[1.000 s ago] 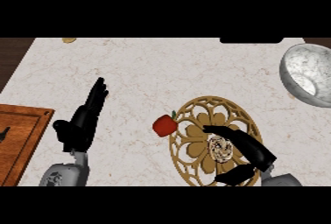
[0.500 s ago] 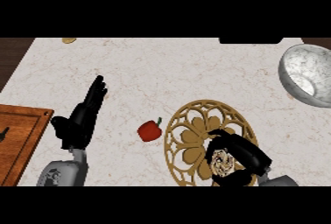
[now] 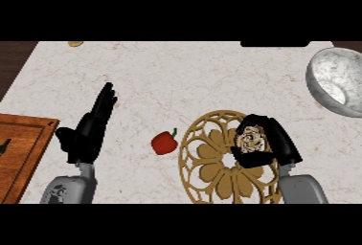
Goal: Pick the cupcake from the placemat and place it in the bowl
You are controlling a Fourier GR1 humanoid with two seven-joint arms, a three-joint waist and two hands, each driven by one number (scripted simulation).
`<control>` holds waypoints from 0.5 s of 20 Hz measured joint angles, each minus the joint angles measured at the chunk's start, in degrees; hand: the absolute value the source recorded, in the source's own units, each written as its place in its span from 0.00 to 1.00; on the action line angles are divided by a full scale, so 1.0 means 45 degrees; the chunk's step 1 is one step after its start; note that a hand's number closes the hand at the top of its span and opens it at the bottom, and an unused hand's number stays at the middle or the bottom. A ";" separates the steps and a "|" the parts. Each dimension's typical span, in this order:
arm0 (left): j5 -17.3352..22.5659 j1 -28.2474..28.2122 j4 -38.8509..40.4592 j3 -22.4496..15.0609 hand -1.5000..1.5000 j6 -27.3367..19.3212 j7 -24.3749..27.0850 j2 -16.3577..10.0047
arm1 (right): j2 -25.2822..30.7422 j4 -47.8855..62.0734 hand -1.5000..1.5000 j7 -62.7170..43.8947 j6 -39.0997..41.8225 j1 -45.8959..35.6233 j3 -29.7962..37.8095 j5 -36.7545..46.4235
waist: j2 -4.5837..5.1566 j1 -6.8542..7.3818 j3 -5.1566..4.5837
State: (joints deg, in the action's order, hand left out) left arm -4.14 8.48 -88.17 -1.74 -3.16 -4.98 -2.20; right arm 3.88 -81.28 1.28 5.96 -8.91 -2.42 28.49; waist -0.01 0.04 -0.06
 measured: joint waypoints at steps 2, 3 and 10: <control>0.0113 -0.0022 -0.0033 0.0057 0.50 0.0128 -0.0007 -0.0074 | -0.0328 -0.0025 1.00 -0.0498 -0.1303 -0.0581 0.0363 -0.0088 | 0.0005 0.0058 0.0007; 0.0125 -0.0052 -0.0058 0.0088 0.50 0.0168 -0.0011 -0.0134 | -0.0442 -0.0109 1.00 -0.0626 -0.1746 -0.0858 0.0586 -0.0087 | 0.0004 0.0061 0.0009; 0.0140 -0.0078 -0.0043 0.0138 0.50 0.0217 0.0078 -0.0175 | -0.0525 -0.1968 1.00 -0.2349 -0.3997 -0.2526 0.0637 0.1788 | -0.0031 -0.0008 0.0002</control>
State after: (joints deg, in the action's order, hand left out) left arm -3.51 8.13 -88.36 -1.12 -2.18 -4.63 -2.99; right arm 1.52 -90.14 -9.29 -12.03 -20.28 0.45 36.54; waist -0.15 0.00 -0.05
